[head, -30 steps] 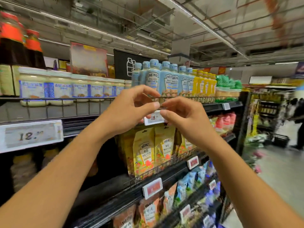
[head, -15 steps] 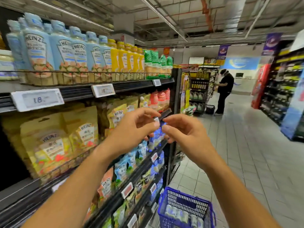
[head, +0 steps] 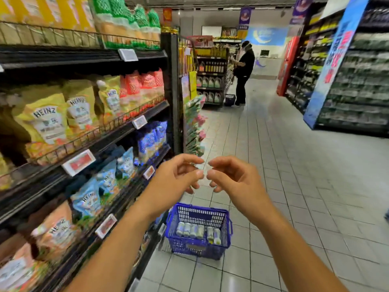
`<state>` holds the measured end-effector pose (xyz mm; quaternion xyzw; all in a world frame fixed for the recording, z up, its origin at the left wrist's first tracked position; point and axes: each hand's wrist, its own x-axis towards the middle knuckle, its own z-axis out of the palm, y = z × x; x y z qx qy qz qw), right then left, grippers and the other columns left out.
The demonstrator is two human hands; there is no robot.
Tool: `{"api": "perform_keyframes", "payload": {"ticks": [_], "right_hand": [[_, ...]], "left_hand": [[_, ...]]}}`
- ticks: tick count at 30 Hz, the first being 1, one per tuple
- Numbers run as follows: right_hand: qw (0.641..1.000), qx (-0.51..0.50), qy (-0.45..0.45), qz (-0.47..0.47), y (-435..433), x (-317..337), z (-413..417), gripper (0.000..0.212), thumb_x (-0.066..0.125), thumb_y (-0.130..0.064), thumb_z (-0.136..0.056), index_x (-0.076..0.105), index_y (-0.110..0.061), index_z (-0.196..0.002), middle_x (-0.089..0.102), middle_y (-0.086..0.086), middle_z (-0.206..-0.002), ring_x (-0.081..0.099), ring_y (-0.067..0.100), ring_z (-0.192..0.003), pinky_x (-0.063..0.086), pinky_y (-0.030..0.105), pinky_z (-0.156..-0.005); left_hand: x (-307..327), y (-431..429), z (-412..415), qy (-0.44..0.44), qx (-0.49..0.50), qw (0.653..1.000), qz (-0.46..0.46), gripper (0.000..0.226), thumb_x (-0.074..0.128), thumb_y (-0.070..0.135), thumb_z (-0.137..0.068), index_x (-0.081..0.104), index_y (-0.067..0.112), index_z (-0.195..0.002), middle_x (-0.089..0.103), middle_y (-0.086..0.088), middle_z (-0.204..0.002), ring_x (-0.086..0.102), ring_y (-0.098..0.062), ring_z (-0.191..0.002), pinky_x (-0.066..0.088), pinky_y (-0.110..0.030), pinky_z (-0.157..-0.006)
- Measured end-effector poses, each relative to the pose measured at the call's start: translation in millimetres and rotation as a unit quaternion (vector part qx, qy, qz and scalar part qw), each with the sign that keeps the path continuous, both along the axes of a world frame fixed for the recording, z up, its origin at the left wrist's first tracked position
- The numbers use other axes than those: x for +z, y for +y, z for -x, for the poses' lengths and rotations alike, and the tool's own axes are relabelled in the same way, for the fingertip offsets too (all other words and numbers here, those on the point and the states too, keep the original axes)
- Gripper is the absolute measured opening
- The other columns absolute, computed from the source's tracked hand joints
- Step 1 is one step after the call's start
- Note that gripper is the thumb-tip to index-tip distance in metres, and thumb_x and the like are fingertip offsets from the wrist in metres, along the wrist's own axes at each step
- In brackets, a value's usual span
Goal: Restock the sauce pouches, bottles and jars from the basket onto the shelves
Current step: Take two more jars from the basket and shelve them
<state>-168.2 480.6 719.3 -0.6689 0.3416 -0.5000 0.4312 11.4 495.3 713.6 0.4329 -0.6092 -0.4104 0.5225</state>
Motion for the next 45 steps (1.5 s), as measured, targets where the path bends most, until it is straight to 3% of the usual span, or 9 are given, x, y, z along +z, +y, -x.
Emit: {"api": "perform_keyframes", "payload": {"ticks": [9,20,31,36,45], "right_hand": [[0.996,-0.046,-0.011,-0.075,-60.4,-45.9,15.7,0.016,0.072,-0.012,-0.089,0.071,-0.025,-0.098,0.074,0.004,-0.084,0.071,0.016,-0.072,0.056,0.022,-0.064],[0.983,-0.105,-0.006,-0.151,-171.5,-98.5,-5.7,0.016,0.070,-0.008,-0.090,0.068,-0.020,-0.100,0.072,0.010,-0.082,0.070,0.012,-0.070,0.056,0.021,-0.063],[0.965,-0.147,-0.012,-0.216,-263.4,-133.2,-21.5,0.014,0.068,-0.004,-0.090,0.067,-0.014,-0.100,0.069,0.007,-0.076,0.065,0.009,-0.067,0.054,0.018,-0.060],[0.958,-0.150,-0.003,-0.243,-305.5,-157.4,-17.8,0.014,0.068,-0.004,-0.091,0.068,-0.016,-0.097,0.068,0.009,-0.077,0.065,0.012,-0.068,0.053,0.019,-0.059],[0.945,-0.133,0.024,-0.296,-402.3,-216.7,-2.0,0.011,0.067,-0.008,-0.092,0.068,-0.017,-0.098,0.067,0.021,-0.081,0.066,0.009,-0.068,0.053,0.019,-0.061]], "left_hand": [[-43.4,-69.1,8.7,0.017,-0.008,0.998,-0.052,0.021,0.065,0.010,-0.094,0.066,0.023,-0.110,0.073,-0.004,-0.085,0.066,-0.016,-0.073,0.053,-0.023,-0.064],[-94.9,-197.1,-14.8,0.051,-0.024,0.990,-0.127,0.026,0.061,0.002,-0.092,0.066,0.023,-0.106,0.074,-0.004,-0.083,0.064,-0.011,-0.069,0.053,-0.021,-0.062],[-142.4,-306.7,-32.1,0.058,-0.048,0.978,-0.193,0.026,0.065,0.022,-0.079,0.068,0.029,-0.103,0.074,-0.003,-0.084,0.066,-0.011,-0.070,0.053,-0.020,-0.062],[-166.4,-349.3,-36.8,0.055,-0.031,0.974,-0.220,0.023,0.064,0.008,-0.091,0.067,0.026,-0.105,0.074,-0.001,-0.083,0.066,-0.011,-0.072,0.053,-0.020,-0.061],[-217.7,-441.2,-24.3,0.043,0.002,0.958,-0.284,0.022,0.064,0.009,-0.091,0.067,0.024,-0.107,0.074,-0.002,-0.083,0.066,-0.008,-0.071,0.053,-0.019,-0.062]]}}
